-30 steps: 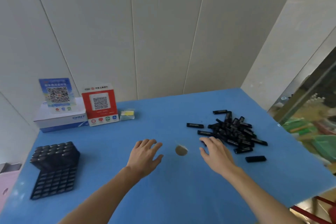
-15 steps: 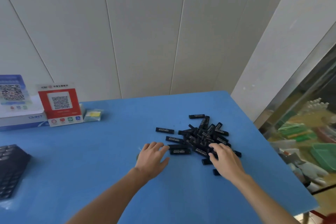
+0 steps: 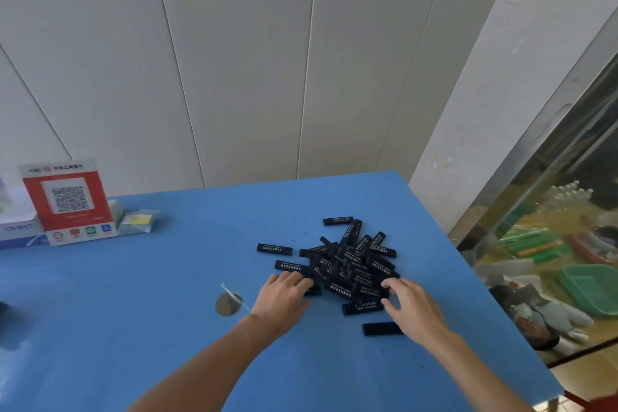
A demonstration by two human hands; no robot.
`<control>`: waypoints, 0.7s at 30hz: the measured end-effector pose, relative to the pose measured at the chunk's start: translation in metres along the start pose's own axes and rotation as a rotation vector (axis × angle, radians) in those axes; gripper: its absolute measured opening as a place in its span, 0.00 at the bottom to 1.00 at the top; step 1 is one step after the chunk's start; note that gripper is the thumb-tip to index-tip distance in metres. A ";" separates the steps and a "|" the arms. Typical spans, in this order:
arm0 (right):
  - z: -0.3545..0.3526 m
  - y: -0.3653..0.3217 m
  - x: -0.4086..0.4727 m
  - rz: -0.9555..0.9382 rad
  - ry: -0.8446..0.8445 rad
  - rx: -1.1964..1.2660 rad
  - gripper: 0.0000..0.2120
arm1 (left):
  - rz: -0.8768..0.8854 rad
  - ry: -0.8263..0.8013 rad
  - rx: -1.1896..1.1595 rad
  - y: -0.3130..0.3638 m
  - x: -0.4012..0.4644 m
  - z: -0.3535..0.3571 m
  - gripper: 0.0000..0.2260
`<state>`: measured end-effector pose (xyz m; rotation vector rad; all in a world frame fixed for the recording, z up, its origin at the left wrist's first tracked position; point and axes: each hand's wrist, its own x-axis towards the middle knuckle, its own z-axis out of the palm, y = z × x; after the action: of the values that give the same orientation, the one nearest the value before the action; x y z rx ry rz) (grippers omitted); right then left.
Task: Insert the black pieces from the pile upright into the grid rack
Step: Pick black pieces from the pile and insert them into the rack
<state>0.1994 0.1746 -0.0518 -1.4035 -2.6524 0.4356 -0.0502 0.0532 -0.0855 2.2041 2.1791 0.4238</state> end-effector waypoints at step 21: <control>0.000 0.005 0.011 0.027 -0.081 -0.013 0.05 | -0.249 -0.145 -0.226 0.019 -0.010 -0.007 0.14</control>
<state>0.1971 0.1863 -0.0533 -1.4572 -2.7076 0.4890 -0.0329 0.0412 -0.0772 1.7659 2.1703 0.4590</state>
